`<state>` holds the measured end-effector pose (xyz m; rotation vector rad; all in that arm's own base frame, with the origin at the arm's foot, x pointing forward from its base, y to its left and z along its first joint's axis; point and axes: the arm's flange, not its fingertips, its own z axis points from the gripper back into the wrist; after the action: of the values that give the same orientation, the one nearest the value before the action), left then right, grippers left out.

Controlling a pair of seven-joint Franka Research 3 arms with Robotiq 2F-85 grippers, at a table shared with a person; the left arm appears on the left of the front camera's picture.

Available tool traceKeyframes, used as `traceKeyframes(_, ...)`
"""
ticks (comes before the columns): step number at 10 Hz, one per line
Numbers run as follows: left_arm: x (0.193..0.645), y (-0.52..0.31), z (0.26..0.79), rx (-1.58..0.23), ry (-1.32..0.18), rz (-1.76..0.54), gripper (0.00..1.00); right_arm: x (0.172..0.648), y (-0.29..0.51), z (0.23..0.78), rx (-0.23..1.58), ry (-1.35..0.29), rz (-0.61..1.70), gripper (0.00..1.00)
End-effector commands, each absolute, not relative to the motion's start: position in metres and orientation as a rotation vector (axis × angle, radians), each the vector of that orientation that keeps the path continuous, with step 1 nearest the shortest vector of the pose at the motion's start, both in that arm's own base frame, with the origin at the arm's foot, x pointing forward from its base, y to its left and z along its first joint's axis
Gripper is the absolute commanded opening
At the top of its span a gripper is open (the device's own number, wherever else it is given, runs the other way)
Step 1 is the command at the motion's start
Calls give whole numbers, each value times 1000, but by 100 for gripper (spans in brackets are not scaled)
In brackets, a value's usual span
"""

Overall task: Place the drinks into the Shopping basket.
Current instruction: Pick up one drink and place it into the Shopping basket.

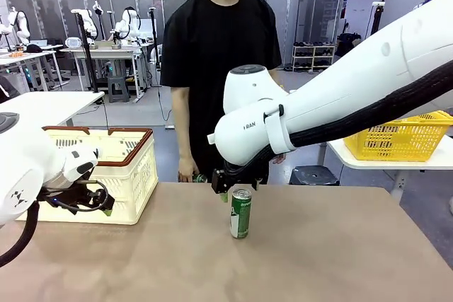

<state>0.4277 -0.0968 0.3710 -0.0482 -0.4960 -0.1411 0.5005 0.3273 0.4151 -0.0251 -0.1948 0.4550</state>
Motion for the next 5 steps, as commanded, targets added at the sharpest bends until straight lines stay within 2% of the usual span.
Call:
traceKeyframes(1, 429, -98, 370, -51, -507, -140, 100, 483, 325, 432, -106, -214, 429, 100)
traceKeyframes(3, 429, -98, 370, -51, -507, -140, 100, 459, 316, 460, -107, -235, 473, 100)
traceKeyframes(5, 429, -98, 370, -51, -507, -140, 100, 417, 269, 493, -130, -240, 510, 100)
